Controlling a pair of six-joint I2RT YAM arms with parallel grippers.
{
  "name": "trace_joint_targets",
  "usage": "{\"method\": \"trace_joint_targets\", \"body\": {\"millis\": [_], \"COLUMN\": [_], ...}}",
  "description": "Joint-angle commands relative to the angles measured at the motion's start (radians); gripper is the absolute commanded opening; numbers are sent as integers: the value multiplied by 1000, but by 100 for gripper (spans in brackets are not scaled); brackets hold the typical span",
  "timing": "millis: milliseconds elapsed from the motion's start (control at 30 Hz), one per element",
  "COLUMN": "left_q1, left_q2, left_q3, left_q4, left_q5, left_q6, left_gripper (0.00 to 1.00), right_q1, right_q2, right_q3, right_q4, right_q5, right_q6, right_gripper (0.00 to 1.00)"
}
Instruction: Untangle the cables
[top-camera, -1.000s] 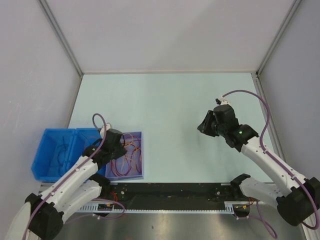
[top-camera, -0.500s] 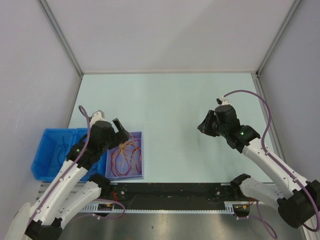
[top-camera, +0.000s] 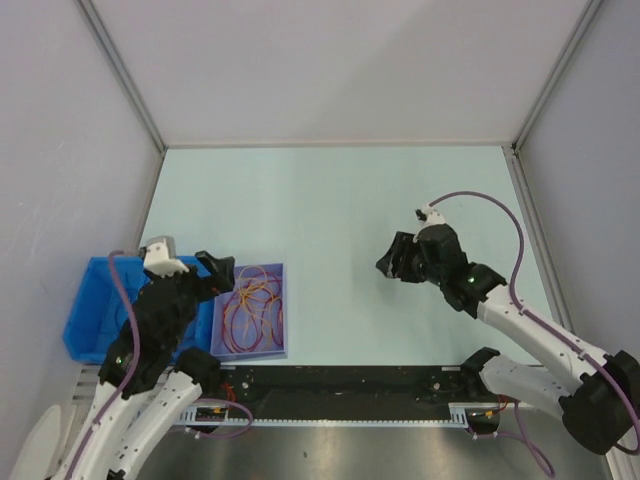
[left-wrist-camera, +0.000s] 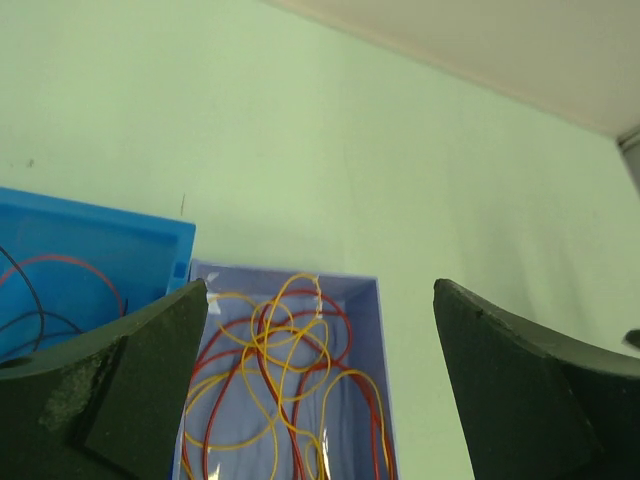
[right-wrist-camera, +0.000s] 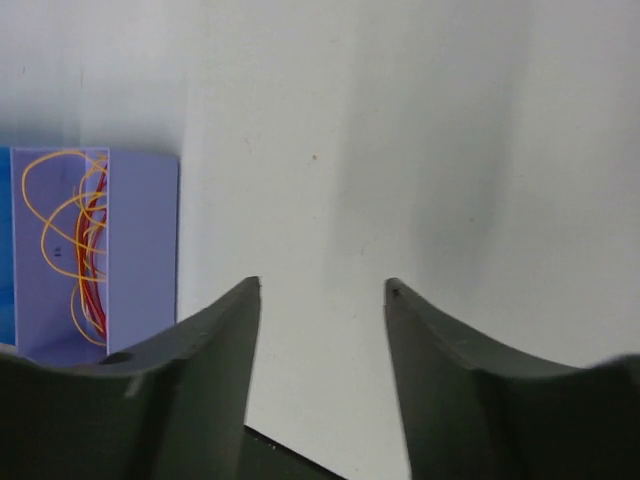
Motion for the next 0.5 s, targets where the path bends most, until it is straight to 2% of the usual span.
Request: {"method": "trace_joint_targets", "body": {"millis": [0,33,167,300,467], "left_q1": [9,9,9,9,9], "left_q2": [-140,-185,-211,-168,-96], "left_q3": [-83,-97,-126,-113,-79], "left_q4": [189,201,208,192,162], "left_q5": [-102,-113,-137,-119,-99], "left_q6": [117,125,137,146,133], "left_gripper": [100,100,100,100,100], "right_q1": [56,82,143,159,148], "right_q2": [32,61,152,264,311], "right_q3": [-108,-119,-164,-204,-202], "right_q4": [293,327,465,597,643], "right_q5": [-10,-4,105,142,128], "right_q6": [-58,-58,-72,-83,-67], "right_gripper": [64,66,85,88,91]}}
